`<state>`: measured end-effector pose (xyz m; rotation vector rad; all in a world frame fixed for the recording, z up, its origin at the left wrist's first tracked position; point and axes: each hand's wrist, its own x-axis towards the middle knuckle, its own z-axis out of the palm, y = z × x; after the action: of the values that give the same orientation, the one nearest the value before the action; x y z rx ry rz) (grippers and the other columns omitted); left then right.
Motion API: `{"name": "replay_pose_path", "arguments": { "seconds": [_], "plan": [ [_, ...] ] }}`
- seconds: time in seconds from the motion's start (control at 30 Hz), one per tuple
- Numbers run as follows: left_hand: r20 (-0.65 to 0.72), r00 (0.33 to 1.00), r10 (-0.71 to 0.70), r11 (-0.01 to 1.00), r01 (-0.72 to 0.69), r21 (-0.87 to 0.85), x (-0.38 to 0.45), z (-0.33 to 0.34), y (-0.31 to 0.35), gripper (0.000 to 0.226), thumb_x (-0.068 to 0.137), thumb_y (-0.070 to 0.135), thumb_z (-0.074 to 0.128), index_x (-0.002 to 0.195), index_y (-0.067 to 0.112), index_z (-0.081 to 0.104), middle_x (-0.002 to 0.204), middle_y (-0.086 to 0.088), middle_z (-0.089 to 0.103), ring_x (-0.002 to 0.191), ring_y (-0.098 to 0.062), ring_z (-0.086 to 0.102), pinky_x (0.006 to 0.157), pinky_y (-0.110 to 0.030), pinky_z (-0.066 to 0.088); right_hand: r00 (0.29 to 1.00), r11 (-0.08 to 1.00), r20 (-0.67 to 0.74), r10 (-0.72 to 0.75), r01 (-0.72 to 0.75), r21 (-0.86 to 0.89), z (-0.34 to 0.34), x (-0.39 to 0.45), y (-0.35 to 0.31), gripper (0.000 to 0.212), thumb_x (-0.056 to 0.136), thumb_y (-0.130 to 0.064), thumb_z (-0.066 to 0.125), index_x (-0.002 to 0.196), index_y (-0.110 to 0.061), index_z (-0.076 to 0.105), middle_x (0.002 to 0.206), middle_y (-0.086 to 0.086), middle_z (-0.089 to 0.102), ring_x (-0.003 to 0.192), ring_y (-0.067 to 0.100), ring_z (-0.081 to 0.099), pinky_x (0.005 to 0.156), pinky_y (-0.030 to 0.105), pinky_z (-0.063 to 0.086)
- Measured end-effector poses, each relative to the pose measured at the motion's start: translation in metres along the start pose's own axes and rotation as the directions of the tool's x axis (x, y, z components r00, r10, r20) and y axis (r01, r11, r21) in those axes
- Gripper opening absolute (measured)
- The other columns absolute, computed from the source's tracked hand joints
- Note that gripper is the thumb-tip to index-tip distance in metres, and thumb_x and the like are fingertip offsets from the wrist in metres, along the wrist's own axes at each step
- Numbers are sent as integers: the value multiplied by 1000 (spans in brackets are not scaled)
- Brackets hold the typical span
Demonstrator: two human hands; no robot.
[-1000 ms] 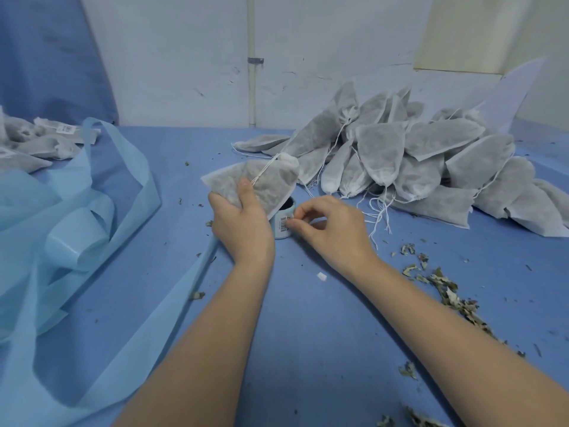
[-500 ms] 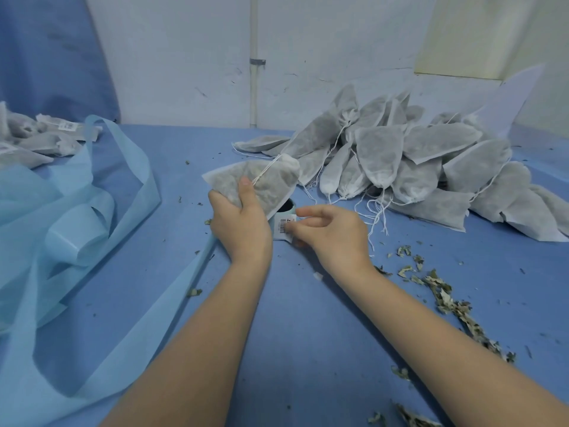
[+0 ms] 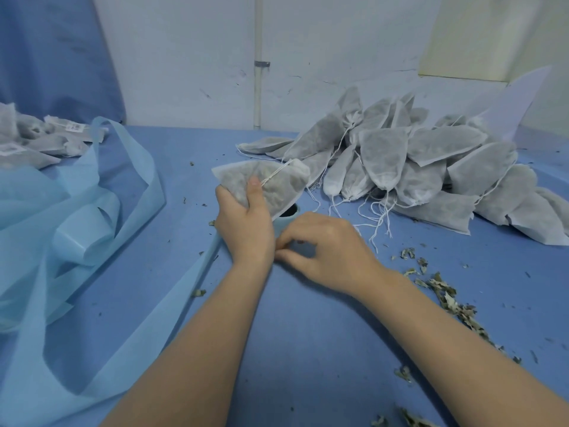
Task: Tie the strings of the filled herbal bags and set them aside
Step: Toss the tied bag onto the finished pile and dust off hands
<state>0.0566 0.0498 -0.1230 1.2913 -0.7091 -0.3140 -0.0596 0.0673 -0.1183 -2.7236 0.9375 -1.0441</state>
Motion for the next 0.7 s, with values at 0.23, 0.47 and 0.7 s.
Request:
{"name": "replay_pose_path", "arguments": {
  "seconds": [0.23,0.47,0.7],
  "plan": [
    [124,986,113,993,-106,-61,6,-4,8,23,92,29,58,88,10,47,70,15,52,60,9,49,58,-6,36,956,797,192,223,-292,528,-34,12,-4,12,82,-4,72,76,-14,68,66,-11,65,62,-1,56,63,13,43],
    [240,921,305,952,-291,-95,-7,-4,21,18,87,33,59,87,19,48,67,20,56,61,11,52,59,-11,41,905,818,-223,362,-193,543,-54,19,2,14,83,-11,72,77,-24,68,68,-15,66,65,1,60,64,25,48],
    [291,911,291,956,-264,-129,-13,2,24,13,90,21,63,83,20,52,65,18,55,58,11,52,56,-7,38,878,849,-282,386,-219,481,-52,16,5,17,84,-17,72,76,-31,67,74,-13,70,72,9,62,70,29,49]
  ]
}}
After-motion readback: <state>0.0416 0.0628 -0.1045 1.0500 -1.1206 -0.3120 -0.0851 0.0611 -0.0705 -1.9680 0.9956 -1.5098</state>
